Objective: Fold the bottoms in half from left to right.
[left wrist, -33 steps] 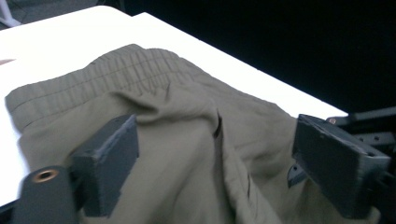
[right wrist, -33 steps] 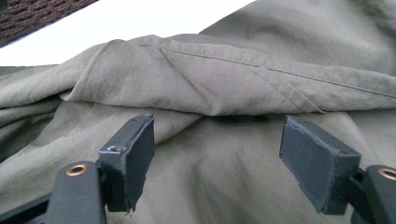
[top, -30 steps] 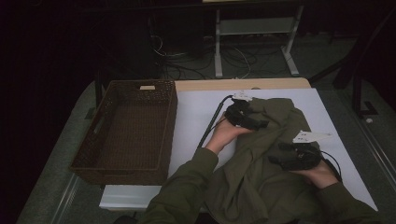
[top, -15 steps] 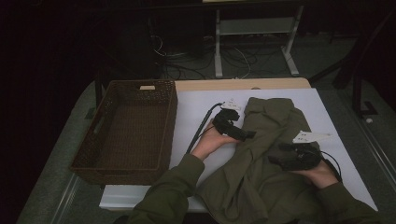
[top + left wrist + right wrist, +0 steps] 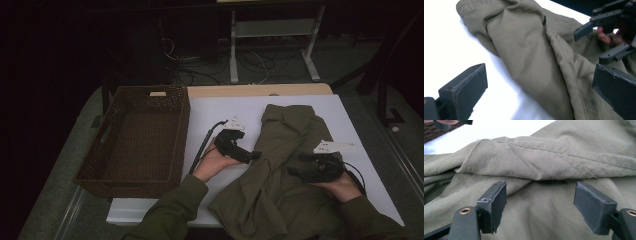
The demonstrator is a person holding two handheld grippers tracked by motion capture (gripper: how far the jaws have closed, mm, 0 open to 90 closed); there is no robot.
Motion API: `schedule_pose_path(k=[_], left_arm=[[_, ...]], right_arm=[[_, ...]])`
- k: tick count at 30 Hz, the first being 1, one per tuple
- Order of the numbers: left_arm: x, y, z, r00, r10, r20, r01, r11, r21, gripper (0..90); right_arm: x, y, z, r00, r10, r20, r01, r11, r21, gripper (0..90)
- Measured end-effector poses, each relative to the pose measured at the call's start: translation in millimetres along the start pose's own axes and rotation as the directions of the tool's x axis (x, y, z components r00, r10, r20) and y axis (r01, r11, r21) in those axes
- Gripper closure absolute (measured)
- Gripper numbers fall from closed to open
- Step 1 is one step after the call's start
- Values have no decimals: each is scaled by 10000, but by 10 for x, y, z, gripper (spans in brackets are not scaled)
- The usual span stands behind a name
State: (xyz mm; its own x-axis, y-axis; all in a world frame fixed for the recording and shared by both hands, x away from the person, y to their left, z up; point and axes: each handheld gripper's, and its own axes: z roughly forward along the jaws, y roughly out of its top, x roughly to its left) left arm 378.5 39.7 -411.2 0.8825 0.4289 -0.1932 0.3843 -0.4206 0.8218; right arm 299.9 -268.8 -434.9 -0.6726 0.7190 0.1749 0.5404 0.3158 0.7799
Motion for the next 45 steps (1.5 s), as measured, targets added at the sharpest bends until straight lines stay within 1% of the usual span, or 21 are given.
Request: schedule_pose_path(k=[3,4,5,9,10,11,14,17,20,21,22,24,26,28,33,34,35,38,39,41,45], left_arm=[[-34,-93,-101,9999,-86,-124,85,9999,-102,0],[-34,-93,-101,9999,-86,-124,85,9999,-102,0],[-56,-135,-149,9997,-40,-244,37,9999,-109,0],[-98,-217,-245,9992,-70,-392,66,9999,-107,0],[-98,-217,-245,9992,-70,-392,66,9999,-107,0],[-115,-271,-292,9988,-151,-465,144,9998,-137,0],[-145,-353,-366,9979,-270,-584,259,9995,-187,0],[-179,-419,-433,9970,-275,-727,255,9993,-277,0],[-193,-463,-472,9965,-265,-791,245,9994,-251,0],[-205,-504,-504,9963,-361,-775,342,9991,-263,0],[-205,-504,-504,9963,-361,-775,342,9991,-263,0],[-233,-577,-546,9956,-445,-820,421,9986,-310,0],[-261,-639,-568,9948,-422,-924,400,9989,-252,0],[-284,-687,-576,9947,-451,-924,436,9989,-177,0],[-291,-726,-595,9937,-460,-1021,448,9989,-142,0],[-291,-726,-595,9937,-460,-1021,448,9989,-142,0],[-286,-727,-589,9926,-511,-1102,496,9986,-167,0],[-276,-730,-586,9921,-530,-1134,516,9985,-158,0],[-270,-735,-586,9917,-546,-1165,533,9985,-145,0],[-265,-738,-586,9914,-550,-1189,538,9985,-132,0],[-243,-742,-573,9906,-579,-1242,570,9983,-110,0]], right_arm=[[-3,-3,1,10000,5,12,-5,10000,16,261],[-4,-4,0,10000,8,16,-8,10000,19,261],[-6,-5,0,10000,7,21,-7,10000,24,261],[-9,-5,-11,10000,44,26,-44,10000,13,262],[-9,-5,-11,10000,44,26,-44,10000,13,262],[-12,-5,-14,10000,40,42,-40,10000,14,262],[-15,-4,-16,9999,68,75,-68,10000,22,262],[-15,-2,-22,9999,42,121,-42,10000,26,262],[-22,0,-34,9999,131,112,-131,9999,60,263],[-26,2,-37,9998,163,149,-164,9998,57,258],[-32,6,-42,9996,196,202,-197,9998,69,251],[-46,11,-50,9992,298,253,-301,9995,109,232],[-63,13,-65,9989,381,265,-386,9991,164,232],[-78,19,-86,9988,378,318,-385,9991,203,231],[-138,70,-177,9961,489,728,-496,9987,83,222],[-138,70,-177,9961,489,728,-496,9987,83,222],[-170,111,-211,9946,517,905,-517,9987,-24,220],[-197,163,-232,9931,529,1046,-521,9986,-100,215],[-224,228,-248,9909,514,1242,-497,9986,-167,207],[-257,294,-262,9889,551,1380,-519,9983,-263,203],[-329,385,-268,9861,745,1487,-692,9968,-401,186]])
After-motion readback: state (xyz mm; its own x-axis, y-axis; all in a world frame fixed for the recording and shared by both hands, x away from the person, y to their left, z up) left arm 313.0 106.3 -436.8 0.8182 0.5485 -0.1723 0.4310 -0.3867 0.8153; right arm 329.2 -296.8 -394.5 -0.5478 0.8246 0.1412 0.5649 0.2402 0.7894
